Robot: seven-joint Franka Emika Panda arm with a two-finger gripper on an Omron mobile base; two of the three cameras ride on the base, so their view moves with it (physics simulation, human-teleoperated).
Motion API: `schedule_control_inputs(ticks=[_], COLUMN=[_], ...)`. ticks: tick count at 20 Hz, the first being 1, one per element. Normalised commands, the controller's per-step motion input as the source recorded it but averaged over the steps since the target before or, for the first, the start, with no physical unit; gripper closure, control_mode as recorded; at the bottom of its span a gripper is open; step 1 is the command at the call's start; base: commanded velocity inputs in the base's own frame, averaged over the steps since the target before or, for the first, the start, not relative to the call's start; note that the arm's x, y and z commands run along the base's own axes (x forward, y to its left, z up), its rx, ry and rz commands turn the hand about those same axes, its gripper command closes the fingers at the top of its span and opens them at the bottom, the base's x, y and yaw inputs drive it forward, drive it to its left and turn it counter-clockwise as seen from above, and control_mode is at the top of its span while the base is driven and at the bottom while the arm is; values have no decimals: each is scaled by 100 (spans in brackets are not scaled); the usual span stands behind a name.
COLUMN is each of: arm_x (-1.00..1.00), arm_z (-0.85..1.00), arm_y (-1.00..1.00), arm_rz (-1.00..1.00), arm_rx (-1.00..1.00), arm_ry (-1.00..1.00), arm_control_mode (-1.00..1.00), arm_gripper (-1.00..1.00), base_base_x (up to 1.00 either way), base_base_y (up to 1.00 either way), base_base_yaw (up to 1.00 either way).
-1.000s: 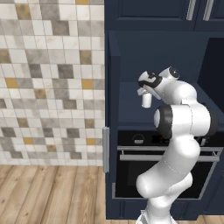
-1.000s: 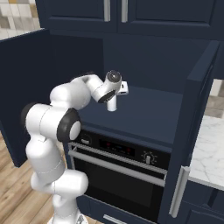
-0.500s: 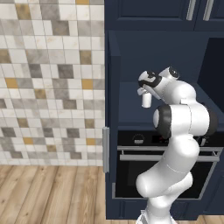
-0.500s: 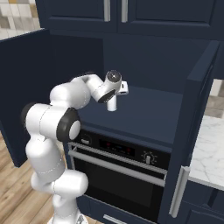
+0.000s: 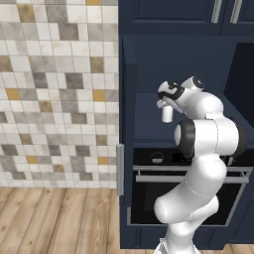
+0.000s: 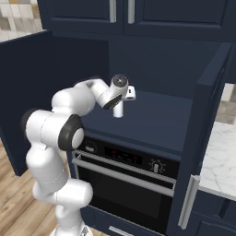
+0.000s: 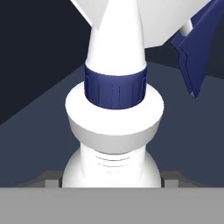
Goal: Move the cutting board and knife to the sink. Then move spray from the cabinet to the counter.
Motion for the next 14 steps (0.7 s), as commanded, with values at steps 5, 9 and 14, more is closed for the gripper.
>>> schedule_control_inputs(ticks=[5,9,14], arm_x=[-41,-55,-39], arm_z=[2,30,57], arm_y=[0,0,-1], arm_rz=[-8,-20,-28], arm_rx=[5,9,2], arm_ry=[-15,-18,-2], arm_control_mode=[-100,-100,-100], arm_gripper=[100,100,100], base_base_x=[0,0,0], base_base_y=[0,0,0], base_base_yaw=[0,0,0])
